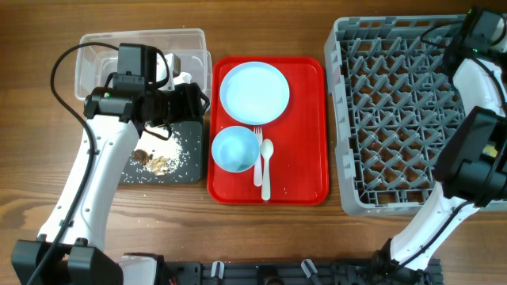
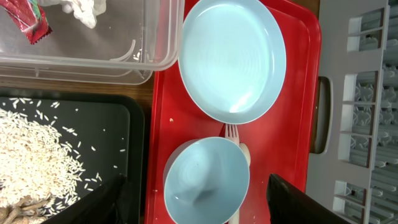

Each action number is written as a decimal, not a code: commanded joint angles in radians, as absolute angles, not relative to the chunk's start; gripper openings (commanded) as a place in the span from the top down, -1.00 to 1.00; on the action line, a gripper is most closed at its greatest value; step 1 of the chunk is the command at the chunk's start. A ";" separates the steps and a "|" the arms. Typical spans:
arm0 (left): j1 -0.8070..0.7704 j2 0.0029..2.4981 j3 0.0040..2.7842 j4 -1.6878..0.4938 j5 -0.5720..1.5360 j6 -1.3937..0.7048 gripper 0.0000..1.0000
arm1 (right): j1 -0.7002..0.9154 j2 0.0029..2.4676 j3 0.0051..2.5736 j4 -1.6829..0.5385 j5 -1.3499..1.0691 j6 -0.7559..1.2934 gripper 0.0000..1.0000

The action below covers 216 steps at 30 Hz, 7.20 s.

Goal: Sort waste into correct bins and load items into the dishwasher rack
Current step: 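Carry the green bowl with the right gripper and place it in the dish rack, then move the right gripper back to the light-blue plate and grasp its rim, then lift the light-blue plate with the right gripper and stand it in the rack, then reach the right gripper to the blue bowl and grasp its rim, then carry the blue bowl with the right gripper and place it in the rack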

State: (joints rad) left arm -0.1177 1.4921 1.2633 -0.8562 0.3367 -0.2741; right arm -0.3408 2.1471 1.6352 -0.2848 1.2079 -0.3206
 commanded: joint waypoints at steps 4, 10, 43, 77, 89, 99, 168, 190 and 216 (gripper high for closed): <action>-0.123 1.481 1.270 -0.854 0.327 -0.269 -0.42 | -0.303 2.167 1.622 -0.429 1.044 -0.121 0.67; -0.123 1.481 1.270 -0.854 0.327 -0.269 -0.42 | -0.278 2.151 1.622 -0.525 0.939 -0.120 0.15; -0.121 1.487 1.270 -0.967 0.142 -0.304 -0.56 | 0.356 1.961 1.623 -0.896 -0.052 0.340 -0.57; -0.121 1.487 1.270 -0.958 0.144 -0.303 -0.63 | 0.056 1.737 1.751 -0.677 0.215 -0.079 0.92; -0.121 1.487 1.270 -0.955 0.144 -0.303 -0.67 | -0.146 1.789 1.739 -0.469 0.932 -0.339 0.91; -0.121 1.487 1.270 -0.955 0.144 -0.303 -0.68 | -0.159 1.980 1.739 -0.457 0.998 -0.325 0.91; 0.133 1.487 1.270 -1.063 0.119 -0.543 -1.00 | 0.637 1.937 1.272 -0.649 -0.136 0.474 0.88; 0.133 1.487 1.270 -1.048 0.119 -0.543 -1.00 | 0.083 1.705 1.530 -0.469 1.006 -0.213 0.91; 0.133 1.487 1.270 -1.025 0.118 -0.543 -1.00 | 0.126 1.982 1.530 -0.797 0.689 0.010 0.87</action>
State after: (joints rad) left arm 0.1265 1.4921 1.2633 -1.0283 0.1066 -0.5304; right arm 0.1291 1.9656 1.5398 -0.7311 0.8242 -0.0841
